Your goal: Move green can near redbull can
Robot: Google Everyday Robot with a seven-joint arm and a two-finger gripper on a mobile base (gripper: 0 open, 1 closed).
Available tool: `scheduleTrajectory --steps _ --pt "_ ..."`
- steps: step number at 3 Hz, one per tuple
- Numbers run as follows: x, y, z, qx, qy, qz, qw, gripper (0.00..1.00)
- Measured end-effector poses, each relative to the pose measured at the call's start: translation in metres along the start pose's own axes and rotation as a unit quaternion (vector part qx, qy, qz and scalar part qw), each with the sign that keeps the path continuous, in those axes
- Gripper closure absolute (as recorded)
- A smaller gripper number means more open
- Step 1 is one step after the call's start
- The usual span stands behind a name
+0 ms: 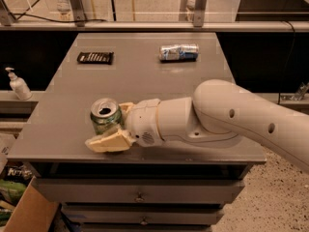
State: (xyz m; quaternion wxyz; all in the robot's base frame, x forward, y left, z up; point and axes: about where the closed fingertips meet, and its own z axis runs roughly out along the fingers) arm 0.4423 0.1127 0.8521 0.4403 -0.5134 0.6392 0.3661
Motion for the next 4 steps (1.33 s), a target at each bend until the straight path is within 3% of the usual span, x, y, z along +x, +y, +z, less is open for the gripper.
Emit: scheduleTrajectory --steps 1,2,3,4 --pt "0.000 -0.008 -0.015 0.023 -0.005 0.013 0.9997 0.88" --pt "-0.005 -0.028 -0.048 0.060 -0.012 0.018 0.9980 1.00" --pt "-0.016 -0.059 -0.097 0.107 -0.012 0.009 0.9941 1.00" --pt "-0.016 -0.059 -0.097 0.108 -0.012 0.009 0.9941 1.00"
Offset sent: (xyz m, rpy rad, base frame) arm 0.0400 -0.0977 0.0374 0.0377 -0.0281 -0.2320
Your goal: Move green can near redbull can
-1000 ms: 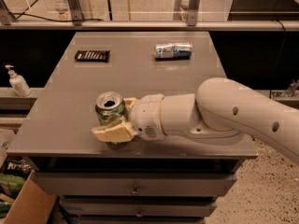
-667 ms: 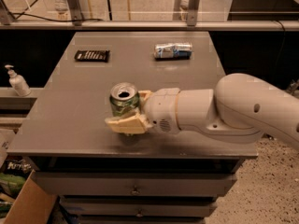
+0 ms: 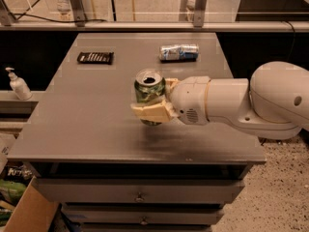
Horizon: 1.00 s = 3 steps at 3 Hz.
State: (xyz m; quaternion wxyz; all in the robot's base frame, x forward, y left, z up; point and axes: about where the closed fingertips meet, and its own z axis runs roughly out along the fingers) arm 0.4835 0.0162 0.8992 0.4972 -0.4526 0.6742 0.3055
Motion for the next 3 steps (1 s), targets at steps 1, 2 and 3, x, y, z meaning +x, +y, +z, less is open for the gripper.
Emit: scheduleTrajectory --steps 1,2,3 --pt "0.001 -0.013 -0.008 0.021 0.003 -0.009 0.9997 1.00" --pt "0.003 -0.056 -0.015 0.063 0.010 -0.027 0.9976 1.00" --pt "0.007 -0.113 -0.023 0.106 0.011 -0.035 0.9936 1.00"
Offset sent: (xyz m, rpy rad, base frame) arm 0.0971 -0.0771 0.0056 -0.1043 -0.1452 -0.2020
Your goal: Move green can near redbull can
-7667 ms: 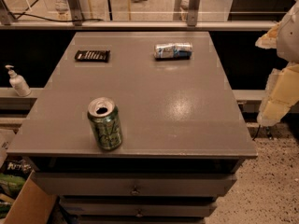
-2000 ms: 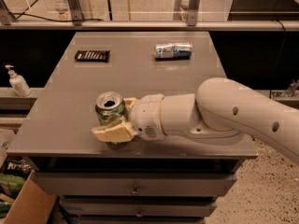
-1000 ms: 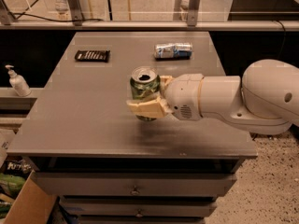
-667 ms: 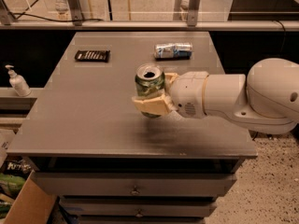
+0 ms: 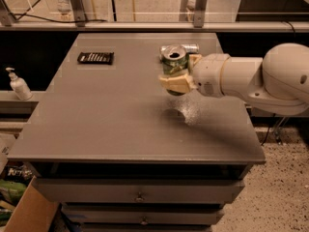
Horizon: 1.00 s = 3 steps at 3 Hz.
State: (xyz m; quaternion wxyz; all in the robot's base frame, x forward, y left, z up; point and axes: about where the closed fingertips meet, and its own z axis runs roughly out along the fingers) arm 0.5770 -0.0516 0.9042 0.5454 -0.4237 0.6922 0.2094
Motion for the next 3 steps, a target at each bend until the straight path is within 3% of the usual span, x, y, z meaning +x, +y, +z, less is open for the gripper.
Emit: scheduleTrajectory --steps 2,3 --pt "0.019 -0.116 0.019 0.079 -0.031 0.019 0.9962 1.00" --pt "0.031 -0.152 0.027 0.109 -0.043 0.038 0.9924 1.00"
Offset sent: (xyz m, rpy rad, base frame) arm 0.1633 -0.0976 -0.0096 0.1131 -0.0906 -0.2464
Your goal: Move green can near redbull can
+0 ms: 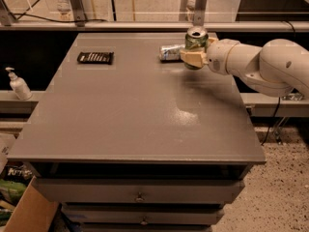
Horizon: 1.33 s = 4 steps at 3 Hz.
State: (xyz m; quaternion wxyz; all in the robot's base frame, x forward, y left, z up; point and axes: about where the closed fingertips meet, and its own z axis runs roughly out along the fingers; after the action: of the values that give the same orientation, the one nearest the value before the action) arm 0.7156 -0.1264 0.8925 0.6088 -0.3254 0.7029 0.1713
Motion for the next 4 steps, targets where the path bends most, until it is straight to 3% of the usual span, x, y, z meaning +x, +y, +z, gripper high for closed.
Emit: scheduleTrajectory --steps 2,3,4 --pt "0.021 -0.042 0.006 0.050 -0.005 0.025 0.9984 1.00" --pt "0.029 -0.050 0.005 0.060 0.003 0.033 0.9977 1.00" --pt "0.037 -0.055 0.003 0.064 0.017 0.047 0.9967 0.81"
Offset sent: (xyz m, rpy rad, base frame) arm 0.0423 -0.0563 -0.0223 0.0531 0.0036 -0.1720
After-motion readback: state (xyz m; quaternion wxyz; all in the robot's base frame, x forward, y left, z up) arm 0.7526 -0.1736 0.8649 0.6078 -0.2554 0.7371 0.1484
